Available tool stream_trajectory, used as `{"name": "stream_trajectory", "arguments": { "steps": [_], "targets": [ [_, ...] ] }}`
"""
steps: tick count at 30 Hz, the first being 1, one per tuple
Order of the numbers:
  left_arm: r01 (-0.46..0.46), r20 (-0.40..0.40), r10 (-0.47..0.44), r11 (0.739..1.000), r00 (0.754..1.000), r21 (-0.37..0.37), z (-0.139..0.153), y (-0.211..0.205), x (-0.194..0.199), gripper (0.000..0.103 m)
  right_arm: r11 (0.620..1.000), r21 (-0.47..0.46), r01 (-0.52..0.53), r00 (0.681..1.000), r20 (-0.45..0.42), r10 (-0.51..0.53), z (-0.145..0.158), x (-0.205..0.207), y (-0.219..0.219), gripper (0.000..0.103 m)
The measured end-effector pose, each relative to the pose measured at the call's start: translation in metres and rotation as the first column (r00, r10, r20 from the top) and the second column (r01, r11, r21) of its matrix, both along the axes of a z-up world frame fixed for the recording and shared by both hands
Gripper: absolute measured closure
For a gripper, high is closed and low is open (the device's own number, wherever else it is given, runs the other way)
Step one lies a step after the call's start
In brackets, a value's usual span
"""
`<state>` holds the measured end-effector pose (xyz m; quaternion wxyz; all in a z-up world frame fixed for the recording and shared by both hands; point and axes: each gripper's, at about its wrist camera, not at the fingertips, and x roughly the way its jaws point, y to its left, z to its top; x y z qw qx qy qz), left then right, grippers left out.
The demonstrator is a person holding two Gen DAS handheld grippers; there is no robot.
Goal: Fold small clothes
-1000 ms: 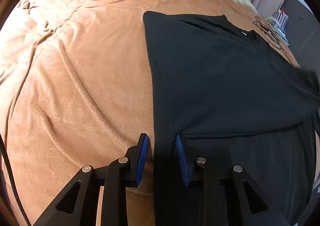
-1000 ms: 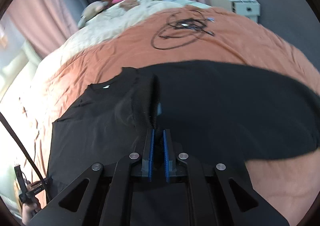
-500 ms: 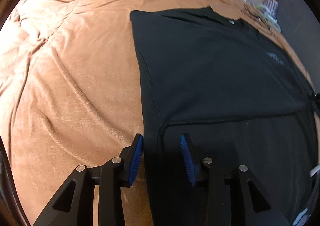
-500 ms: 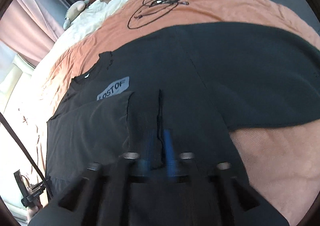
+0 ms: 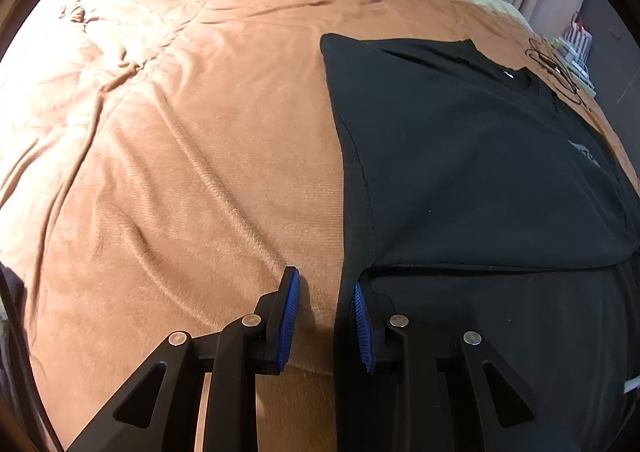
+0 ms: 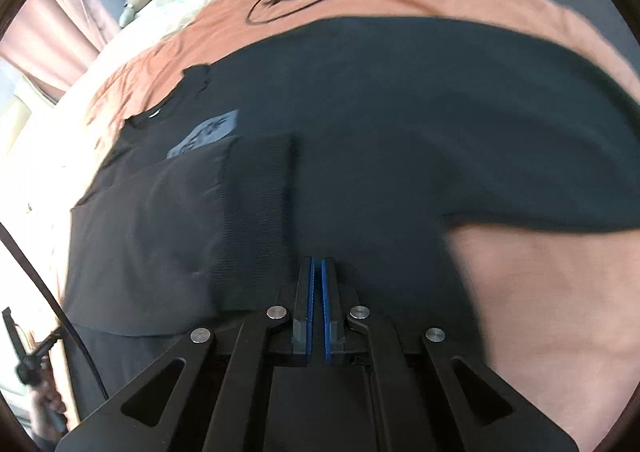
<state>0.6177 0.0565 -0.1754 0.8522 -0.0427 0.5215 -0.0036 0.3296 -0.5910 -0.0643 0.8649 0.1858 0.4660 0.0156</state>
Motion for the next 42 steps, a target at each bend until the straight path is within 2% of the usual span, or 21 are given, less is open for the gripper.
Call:
{"name": "stream_trajectory", "arguments": {
  "steps": [3, 5, 6, 7, 9, 12, 15, 17, 18, 20, 24, 27, 30, 32, 34, 36, 42],
  "targets": [
    [0.014, 0.003, -0.014, 1.000, 1.000, -0.001, 0.010, -0.007, -0.005, 0.074, 0.995, 0.093, 0.020, 1.000, 0.013, -0.021, 0.006, -0.012, -0.033, 0.102],
    [0.036, 0.029, -0.036, 0.999, 0.999, -0.003, 0.020, -0.011, -0.009, 0.074, 0.995, 0.089, 0.045, 0.998, 0.034, -0.049, 0.010, -0.024, -0.060, 0.098],
    [0.043, 0.035, -0.043, 0.999, 0.998, -0.002, 0.025, -0.014, -0.011, 0.073, 0.994, 0.089, 0.060, 0.997, 0.039, -0.063, 0.011, -0.030, -0.069, 0.084],
    [0.048, 0.038, -0.047, 0.999, 0.998, -0.010, 0.028, -0.015, -0.013, 0.073, 0.992, 0.098, 0.080, 0.996, 0.041, -0.085, 0.011, -0.036, -0.082, 0.060],
    [0.049, 0.042, -0.048, 0.998, 0.998, -0.034, 0.036, -0.018, -0.018, 0.073, 0.982, 0.128, 0.142, 0.987, 0.063, -0.151, 0.013, -0.052, -0.114, 0.036],
    [0.060, 0.065, -0.057, 0.997, 0.996, -0.045, 0.047, -0.030, -0.021, 0.072, 0.969, 0.161, 0.189, 0.976, 0.076, -0.203, 0.014, -0.072, -0.146, 0.036],
    [0.096, 0.081, -0.092, 0.994, 0.992, -0.046, 0.053, -0.048, -0.025, 0.060, 0.942, 0.189, 0.277, 0.953, 0.067, -0.294, 0.007, -0.087, -0.191, 0.036],
    [0.113, 0.086, -0.109, 0.992, 0.990, -0.052, 0.056, -0.061, -0.024, 0.058, 0.927, 0.205, 0.314, 0.941, 0.062, -0.333, 0.001, -0.094, -0.210, 0.047],
    [0.122, 0.086, -0.117, 0.991, 0.989, -0.058, 0.056, -0.068, -0.022, 0.058, 0.922, 0.212, 0.324, 0.938, 0.055, -0.343, -0.001, -0.096, -0.217, 0.058],
    [0.143, 0.089, -0.137, 0.987, 0.987, -0.068, 0.055, -0.085, -0.017, 0.058, 0.914, 0.226, 0.337, 0.933, 0.046, -0.356, -0.009, -0.096, -0.226, 0.061],
    [0.187, 0.079, -0.181, 0.979, 0.980, -0.076, 0.048, -0.117, -0.005, 0.058, 0.893, 0.273, 0.357, 0.922, 0.049, -0.384, -0.021, -0.086, -0.232, 0.061],
    [0.228, 0.074, -0.221, 0.970, 0.972, -0.089, 0.043, -0.152, 0.009, 0.058, 0.887, 0.266, 0.378, 0.910, 0.069, -0.408, -0.019, -0.089, -0.215, 0.062],
    [0.265, 0.080, -0.258, 0.960, 0.963, -0.094, 0.042, -0.182, 0.017, 0.058, 0.880, 0.236, 0.413, 0.896, 0.067, -0.439, -0.022, -0.094, -0.207, 0.070],
    [0.297, 0.089, -0.288, 0.948, 0.953, -0.112, 0.042, -0.204, 0.024, 0.058, 0.887, 0.215, 0.409, 0.897, 0.083, -0.434, -0.021, -0.086, -0.202, 0.073],
    [0.332, 0.102, -0.320, 0.934, 0.942, -0.130, 0.043, -0.226, 0.029, 0.058, 0.905, 0.172, 0.389, 0.908, 0.097, -0.408, -0.019, -0.082, -0.196, 0.087],
    [0.369, 0.114, -0.355, 0.920, 0.928, -0.133, 0.044, -0.251, 0.034, 0.058, 0.914, 0.156, 0.374, 0.914, 0.102, -0.391, -0.015, -0.079, -0.191, 0.096],
    [0.453, 0.141, -0.433, 0.873, 0.890, -0.179, 0.042, -0.333, 0.042, 0.058, 0.935, 0.112, 0.338, 0.920, 0.169, -0.353, 0.020, -0.075, -0.181, 0.100]
  ]
}}
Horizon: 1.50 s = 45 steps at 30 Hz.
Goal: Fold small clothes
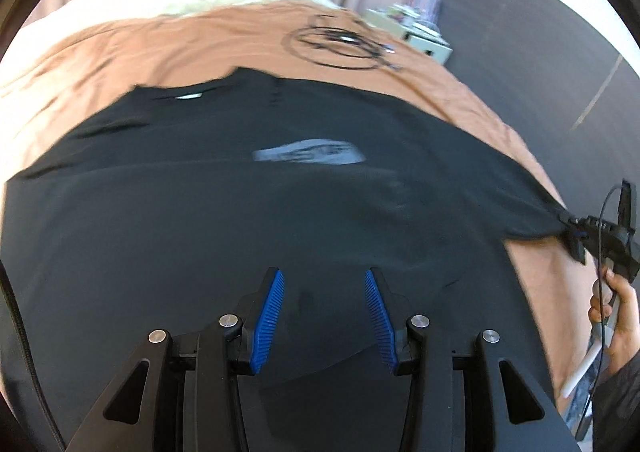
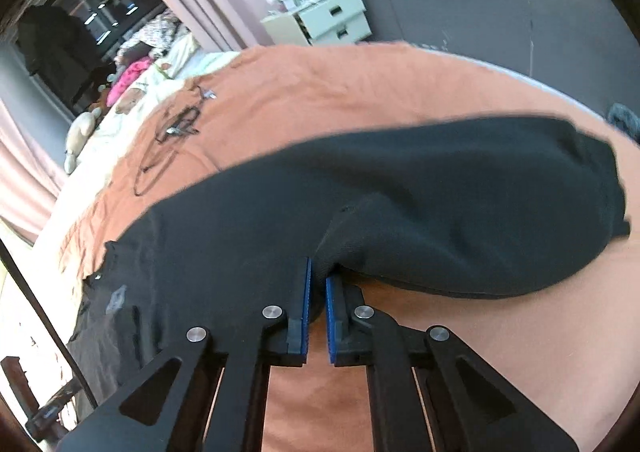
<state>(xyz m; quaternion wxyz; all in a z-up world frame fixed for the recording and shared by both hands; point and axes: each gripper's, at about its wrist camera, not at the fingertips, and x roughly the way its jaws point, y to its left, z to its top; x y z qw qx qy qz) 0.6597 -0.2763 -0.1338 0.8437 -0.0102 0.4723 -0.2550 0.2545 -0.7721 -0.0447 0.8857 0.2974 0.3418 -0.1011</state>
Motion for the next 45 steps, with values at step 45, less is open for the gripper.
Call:
{"name": "stream_trajectory", "arguments": {
  "steps": [45],
  "targets": [
    [-0.150, -0.024, 0.152, 0.987, 0.988, 0.065, 0.027, 0.090, -0.001, 0.058, 0.823, 0.104, -0.559, 0.828, 0.130, 0.545, 0.036, 0.075, 0.159, 0.102]
  ]
}}
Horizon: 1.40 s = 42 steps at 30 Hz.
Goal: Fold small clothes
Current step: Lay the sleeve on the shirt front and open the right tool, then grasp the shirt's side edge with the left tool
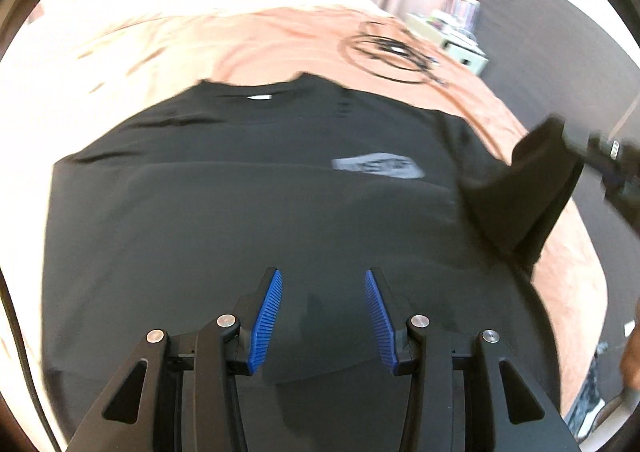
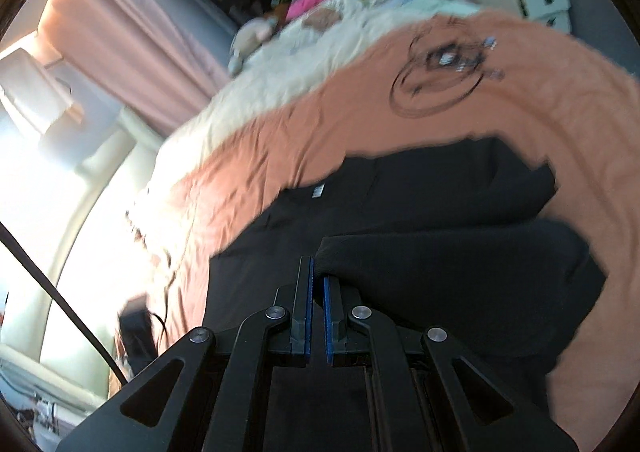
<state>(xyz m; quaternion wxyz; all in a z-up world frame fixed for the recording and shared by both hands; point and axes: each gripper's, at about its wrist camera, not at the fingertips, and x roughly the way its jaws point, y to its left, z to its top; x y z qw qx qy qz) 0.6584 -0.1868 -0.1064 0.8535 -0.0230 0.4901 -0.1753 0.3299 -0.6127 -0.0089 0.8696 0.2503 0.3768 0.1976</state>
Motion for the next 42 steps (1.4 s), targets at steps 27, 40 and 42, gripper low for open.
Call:
{"name": "stream_trajectory", "arguments": {
  "steps": [27, 40, 42],
  "targets": [
    [0.168, 0.034, -0.167, 0.986, 0.985, -0.014, 0.022, -0.106, -0.028, 0.053, 0.958, -0.186, 0.217, 0.968, -0.083, -0.235, -0.056, -0.061, -0.269, 0.030],
    [0.325, 0.011, -0.325, 0.945, 0.946, 0.026, -0.018, -0.214, -0.033, 0.035, 0.931, -0.220, 0.292, 0.940, -0.112, -0.321, -0.083, -0.072, -0.323, 0.031],
    [0.332, 0.003, -0.332, 0.943, 0.943, 0.001, -0.026, -0.223, -0.032, 0.035, 0.930, -0.223, 0.292, 0.939, -0.117, -0.323, -0.088, -0.065, -0.316, 0.031]
  ]
}}
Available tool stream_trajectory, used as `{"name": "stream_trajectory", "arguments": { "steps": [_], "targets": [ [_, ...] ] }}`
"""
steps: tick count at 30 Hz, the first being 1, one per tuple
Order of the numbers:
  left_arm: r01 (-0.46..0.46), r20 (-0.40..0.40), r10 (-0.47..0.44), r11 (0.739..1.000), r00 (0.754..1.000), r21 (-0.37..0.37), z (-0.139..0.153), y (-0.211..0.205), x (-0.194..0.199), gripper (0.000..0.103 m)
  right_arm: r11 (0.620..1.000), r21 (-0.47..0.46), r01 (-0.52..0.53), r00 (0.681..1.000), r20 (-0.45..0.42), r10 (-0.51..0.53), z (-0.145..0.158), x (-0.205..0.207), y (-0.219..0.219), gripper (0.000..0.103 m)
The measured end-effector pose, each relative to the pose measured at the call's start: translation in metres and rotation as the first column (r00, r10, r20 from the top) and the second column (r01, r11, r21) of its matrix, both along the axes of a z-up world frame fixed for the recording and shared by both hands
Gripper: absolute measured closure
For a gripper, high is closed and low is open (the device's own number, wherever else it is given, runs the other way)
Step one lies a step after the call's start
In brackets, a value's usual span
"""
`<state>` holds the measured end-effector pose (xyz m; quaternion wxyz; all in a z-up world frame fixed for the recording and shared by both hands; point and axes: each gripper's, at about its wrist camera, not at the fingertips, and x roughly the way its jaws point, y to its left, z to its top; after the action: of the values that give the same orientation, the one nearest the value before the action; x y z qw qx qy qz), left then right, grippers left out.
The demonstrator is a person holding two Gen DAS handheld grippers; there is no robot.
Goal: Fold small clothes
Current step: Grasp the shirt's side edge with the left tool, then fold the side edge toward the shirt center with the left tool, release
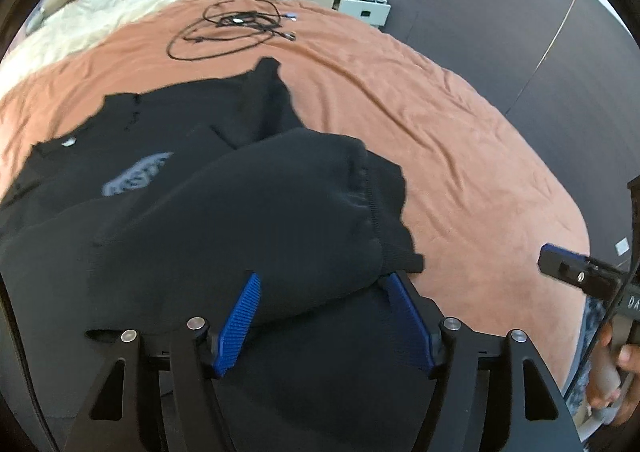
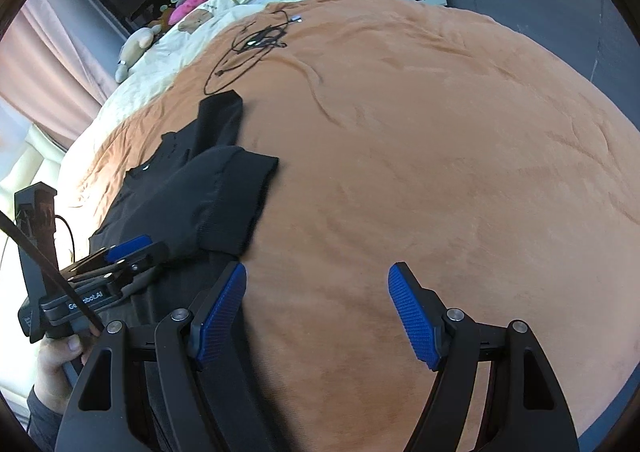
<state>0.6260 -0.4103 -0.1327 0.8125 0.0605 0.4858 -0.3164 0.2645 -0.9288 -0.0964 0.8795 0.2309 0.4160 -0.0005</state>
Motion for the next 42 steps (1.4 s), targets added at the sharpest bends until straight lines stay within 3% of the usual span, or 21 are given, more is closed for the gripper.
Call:
{"name": "stream_trajectory", "arguments": {
  "steps": [3, 5, 6, 7, 10, 12, 17, 28, 37, 42],
  "targets": [
    [0.030, 0.017, -0.031, 0.999, 0.999, 0.034, -0.009, -0.015, -0.003, 0.037, 1.000, -0.010, -0.006, 1.000, -0.008, 0.006, 0.003, -0.011, 0.041, 0.031],
    [0.037, 0.029, -0.038, 0.997, 0.999, 0.065, -0.015, -0.022, -0.003, 0.060, 1.000, -0.020, -0.010, 1.000, -0.010, 0.009, 0.010, -0.038, 0.051, 0.031],
    [0.038, 0.013, -0.039, 0.996, 0.999, 0.081, -0.021, -0.025, -0.001, 0.081, 1.000, -0.022, -0.010, 1.000, -0.011, 0.010, 0.010, -0.035, 0.050, 0.032],
    [0.042, -0.015, -0.041, 0.996, 0.999, 0.075, -0.027, -0.026, 0.001, 0.092, 1.000, -0.020, -0.010, 1.000, -0.010, 0.009, 0.010, -0.050, 0.055, 0.032],
    [0.051, -0.023, -0.050, 0.996, 0.998, 0.068, -0.028, -0.025, 0.003, 0.101, 1.000, -0.018, -0.010, 1.000, -0.009, 0.010, 0.007, -0.050, 0.055, 0.033],
    [0.034, -0.043, -0.033, 0.999, 0.999, 0.022, -0.018, -0.017, 0.005, 0.101, 1.000, -0.026, -0.015, 1.000, -0.009, 0.015, 0.007, -0.049, 0.055, 0.033],
    [0.005, 0.060, -0.007, 0.999, 0.998, 0.035, 0.022, 0.006, 0.007, 0.101, 0.999, -0.010, -0.032, 0.999, 0.006, 0.032, 0.009, -0.041, 0.068, 0.035],
    [-0.189, 0.163, 0.181, 0.981, 0.970, 0.035, 0.089, 0.117, 0.026, 0.101, 0.994, -0.007, -0.109, 0.993, 0.041, 0.109, 0.012, -0.010, 0.129, 0.035],
    [-0.350, 0.175, 0.341, 0.936, 0.923, 0.023, 0.106, 0.213, 0.028, 0.101, 0.983, -0.103, -0.149, 0.989, -0.042, 0.145, -0.012, 0.036, 0.168, 0.056],
    [-0.417, 0.162, 0.408, 0.908, 0.899, 0.028, 0.101, 0.256, 0.022, 0.101, 0.973, -0.162, -0.162, 0.984, -0.100, 0.147, -0.025, 0.058, 0.183, 0.057]
  ]
}}
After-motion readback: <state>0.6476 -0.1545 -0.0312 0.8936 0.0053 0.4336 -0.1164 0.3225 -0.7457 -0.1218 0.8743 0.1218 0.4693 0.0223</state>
